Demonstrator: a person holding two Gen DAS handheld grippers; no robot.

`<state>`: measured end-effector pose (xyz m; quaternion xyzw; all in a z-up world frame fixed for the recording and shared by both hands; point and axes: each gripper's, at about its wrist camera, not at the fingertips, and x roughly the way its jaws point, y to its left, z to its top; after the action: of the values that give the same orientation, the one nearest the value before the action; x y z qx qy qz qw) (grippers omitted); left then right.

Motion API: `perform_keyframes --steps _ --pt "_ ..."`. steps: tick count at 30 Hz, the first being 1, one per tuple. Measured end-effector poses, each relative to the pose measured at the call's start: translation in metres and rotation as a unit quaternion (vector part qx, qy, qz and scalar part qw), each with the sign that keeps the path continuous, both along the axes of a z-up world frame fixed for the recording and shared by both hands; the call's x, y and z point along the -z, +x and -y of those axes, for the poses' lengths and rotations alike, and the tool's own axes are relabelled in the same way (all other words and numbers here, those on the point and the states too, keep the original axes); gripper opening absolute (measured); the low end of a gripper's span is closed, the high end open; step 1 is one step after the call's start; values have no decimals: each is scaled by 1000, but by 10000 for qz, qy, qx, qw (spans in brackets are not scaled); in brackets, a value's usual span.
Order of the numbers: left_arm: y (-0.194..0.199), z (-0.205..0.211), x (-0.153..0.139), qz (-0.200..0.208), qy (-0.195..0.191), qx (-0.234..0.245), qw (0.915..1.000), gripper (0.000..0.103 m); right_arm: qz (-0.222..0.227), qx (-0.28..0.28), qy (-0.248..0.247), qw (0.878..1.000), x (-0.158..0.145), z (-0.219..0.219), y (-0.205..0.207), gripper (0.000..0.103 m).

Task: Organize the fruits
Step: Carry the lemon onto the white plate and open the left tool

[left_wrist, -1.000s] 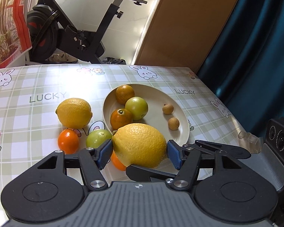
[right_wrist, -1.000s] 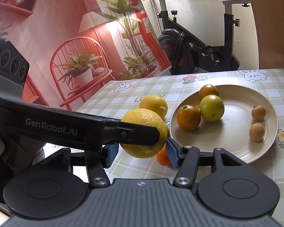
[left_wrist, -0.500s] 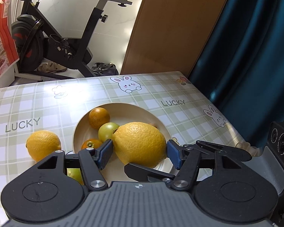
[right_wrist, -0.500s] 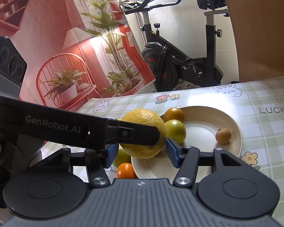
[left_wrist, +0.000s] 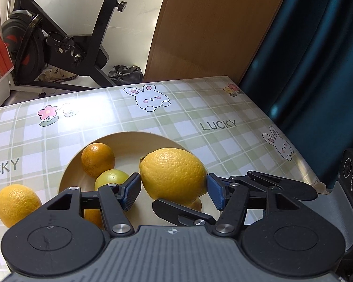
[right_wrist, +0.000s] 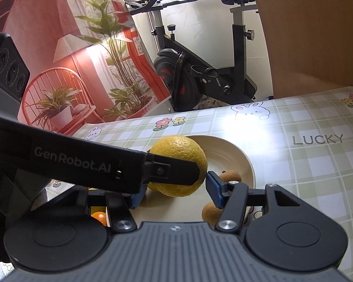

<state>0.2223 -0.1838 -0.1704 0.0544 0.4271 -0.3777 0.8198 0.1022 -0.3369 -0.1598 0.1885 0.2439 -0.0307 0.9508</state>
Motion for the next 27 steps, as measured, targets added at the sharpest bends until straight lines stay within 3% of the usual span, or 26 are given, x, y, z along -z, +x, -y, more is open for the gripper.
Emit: perform_keyframes --steps 20,27 --pt "31 12 11 8 218 -281 9994 63 -178 -49 4 9998 9 22 45 57" --pt "32 13 13 -20 241 -272 9993 57 -257 56 125 9996 15 27 46 56"
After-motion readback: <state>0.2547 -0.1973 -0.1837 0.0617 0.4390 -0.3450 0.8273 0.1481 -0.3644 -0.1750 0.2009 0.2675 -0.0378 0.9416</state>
